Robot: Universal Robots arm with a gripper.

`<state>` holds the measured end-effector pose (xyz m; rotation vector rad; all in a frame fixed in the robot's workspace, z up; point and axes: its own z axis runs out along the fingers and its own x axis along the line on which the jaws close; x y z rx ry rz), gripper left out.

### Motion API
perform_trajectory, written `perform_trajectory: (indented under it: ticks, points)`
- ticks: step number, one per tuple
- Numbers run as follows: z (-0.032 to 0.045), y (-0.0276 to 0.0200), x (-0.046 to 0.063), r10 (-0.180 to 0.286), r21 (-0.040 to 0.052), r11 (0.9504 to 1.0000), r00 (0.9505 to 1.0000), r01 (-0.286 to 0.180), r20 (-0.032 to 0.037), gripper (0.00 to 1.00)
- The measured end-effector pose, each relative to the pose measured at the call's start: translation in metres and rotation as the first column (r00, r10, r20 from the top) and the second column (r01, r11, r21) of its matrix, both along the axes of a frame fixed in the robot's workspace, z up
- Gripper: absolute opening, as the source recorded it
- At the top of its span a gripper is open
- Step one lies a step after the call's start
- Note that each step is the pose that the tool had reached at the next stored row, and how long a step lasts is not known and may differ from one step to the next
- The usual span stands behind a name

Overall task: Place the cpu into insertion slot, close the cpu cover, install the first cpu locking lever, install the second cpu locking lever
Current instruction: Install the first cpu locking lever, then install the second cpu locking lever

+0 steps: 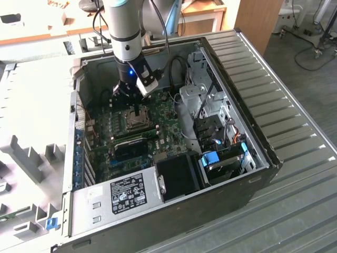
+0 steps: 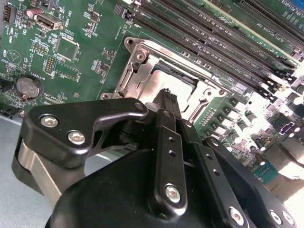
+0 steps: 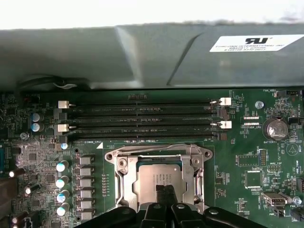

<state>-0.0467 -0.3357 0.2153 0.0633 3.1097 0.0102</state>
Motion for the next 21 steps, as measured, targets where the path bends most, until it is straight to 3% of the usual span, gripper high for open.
perform_trajectory:
  ticks: [17, 21]
  points:
    - [0.0001, -0.0005, -0.0051, 0.0, 0.0001, 1.0, 1.0, 0.0, 0.0, 0.11]
    - [0.0032, -0.0005, -0.0051, 0.0, -0.0001, 1.0, 1.0, 0.0, 0.0, 0.11]
